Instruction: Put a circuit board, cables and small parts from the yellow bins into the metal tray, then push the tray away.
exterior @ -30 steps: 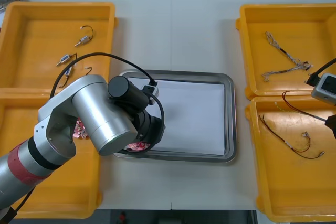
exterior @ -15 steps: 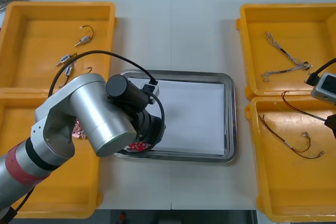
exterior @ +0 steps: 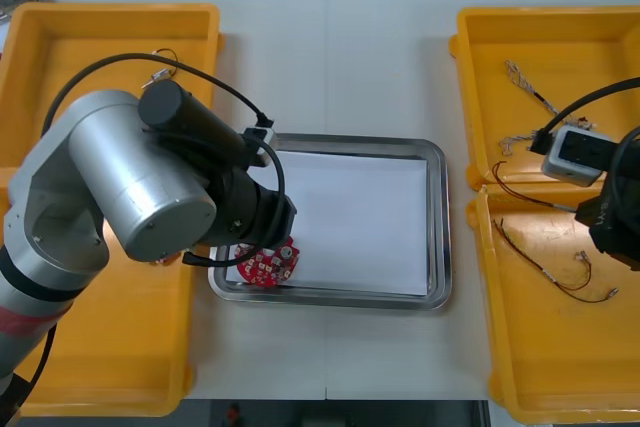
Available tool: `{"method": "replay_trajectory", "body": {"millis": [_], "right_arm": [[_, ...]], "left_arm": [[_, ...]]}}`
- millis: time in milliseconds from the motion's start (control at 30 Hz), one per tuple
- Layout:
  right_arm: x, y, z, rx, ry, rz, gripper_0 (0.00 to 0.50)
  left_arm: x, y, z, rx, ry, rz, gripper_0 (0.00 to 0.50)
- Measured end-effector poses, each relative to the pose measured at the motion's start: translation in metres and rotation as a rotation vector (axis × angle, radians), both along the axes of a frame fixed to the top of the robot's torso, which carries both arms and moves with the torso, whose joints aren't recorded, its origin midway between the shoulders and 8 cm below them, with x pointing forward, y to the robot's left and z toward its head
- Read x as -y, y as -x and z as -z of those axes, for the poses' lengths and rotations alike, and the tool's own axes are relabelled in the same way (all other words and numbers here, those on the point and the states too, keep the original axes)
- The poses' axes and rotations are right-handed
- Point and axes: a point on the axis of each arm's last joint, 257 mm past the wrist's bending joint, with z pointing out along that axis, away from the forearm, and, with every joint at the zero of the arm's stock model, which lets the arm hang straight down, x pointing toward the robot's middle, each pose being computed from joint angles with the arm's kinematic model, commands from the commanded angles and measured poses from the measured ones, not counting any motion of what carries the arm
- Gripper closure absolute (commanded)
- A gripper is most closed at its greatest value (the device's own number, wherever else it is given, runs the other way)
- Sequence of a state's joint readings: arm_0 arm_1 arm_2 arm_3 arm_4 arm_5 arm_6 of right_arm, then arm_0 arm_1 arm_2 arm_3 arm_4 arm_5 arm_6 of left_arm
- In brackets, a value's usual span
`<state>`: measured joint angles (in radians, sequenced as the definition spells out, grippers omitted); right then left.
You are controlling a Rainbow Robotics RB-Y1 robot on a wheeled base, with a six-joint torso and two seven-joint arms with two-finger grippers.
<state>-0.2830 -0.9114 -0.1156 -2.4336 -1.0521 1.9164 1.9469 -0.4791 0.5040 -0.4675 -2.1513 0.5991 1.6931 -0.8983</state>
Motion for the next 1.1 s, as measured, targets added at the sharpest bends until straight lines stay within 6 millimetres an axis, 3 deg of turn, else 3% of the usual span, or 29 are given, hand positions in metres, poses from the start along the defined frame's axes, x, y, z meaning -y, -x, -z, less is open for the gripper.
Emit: {"method": "replay_trajectory", "body": {"millis": [400, 800, 1100], "right_arm": [[-0.06, -0.016, -0.004, 0.038, 0.123, -0.191, 0.5], [-0.118, -0.031, 0.006, 0.017, 0.144, -0.284, 0.5], [-0.158, -0.041, 0.024, -0.01, 0.151, -0.313, 0.5]], "left_arm": [[-0.055, -0.013, -0.049, -0.054, 0.088, -0.115, 0.016], [-0.137, -0.022, -0.095, 0.019, 0.011, -0.099, 0.014], [-0.183, -0.032, -0.102, 0.014, -0.019, -0.196, 0.013]]}}
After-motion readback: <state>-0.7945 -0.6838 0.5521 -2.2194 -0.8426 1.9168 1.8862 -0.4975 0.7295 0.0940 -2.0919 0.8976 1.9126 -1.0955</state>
